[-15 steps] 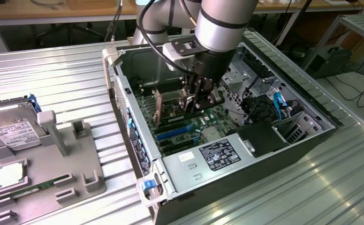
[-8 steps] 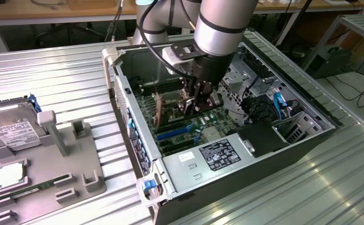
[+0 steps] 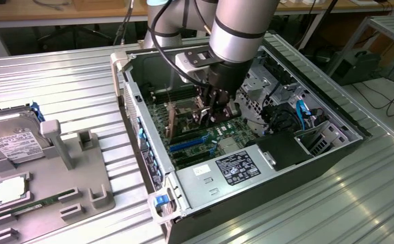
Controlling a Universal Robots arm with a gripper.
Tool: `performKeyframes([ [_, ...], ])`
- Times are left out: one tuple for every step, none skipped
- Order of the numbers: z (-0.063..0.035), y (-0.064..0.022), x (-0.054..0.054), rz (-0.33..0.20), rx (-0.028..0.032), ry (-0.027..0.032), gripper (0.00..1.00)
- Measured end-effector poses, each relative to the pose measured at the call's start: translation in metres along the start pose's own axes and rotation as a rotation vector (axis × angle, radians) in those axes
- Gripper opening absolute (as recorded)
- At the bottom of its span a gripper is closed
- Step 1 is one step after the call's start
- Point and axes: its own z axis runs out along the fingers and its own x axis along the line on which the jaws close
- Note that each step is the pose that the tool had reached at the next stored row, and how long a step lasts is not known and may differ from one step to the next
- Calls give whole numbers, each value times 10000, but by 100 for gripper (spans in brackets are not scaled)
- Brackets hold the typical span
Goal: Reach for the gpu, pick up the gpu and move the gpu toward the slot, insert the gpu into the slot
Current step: 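Insert the gpu into the slot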
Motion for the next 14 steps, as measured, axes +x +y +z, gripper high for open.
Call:
performKeyframes([
  [11,0,1,0,-17,8,28],
  [26,1,1,2,-24,10,28],
  [39,1,2,2,-26,10,28],
  [51,0,3,1,-29,10,28],
  [67,1,3,1,-32,10,28],
  [92,1,5,2,-40,9,28],
  [104,1,6,2,-47,9,28],
  [118,1,7,2,-56,10,28],
  [135,5,8,3,-64,10,28],
  [150,9,8,3,-66,9,28],
  [160,11,9,2,-66,8,28],
  [164,16,9,3,-67,10,28],
  [172,21,9,3,-67,12,28],
  [183,28,8,3,-67,12,28],
])
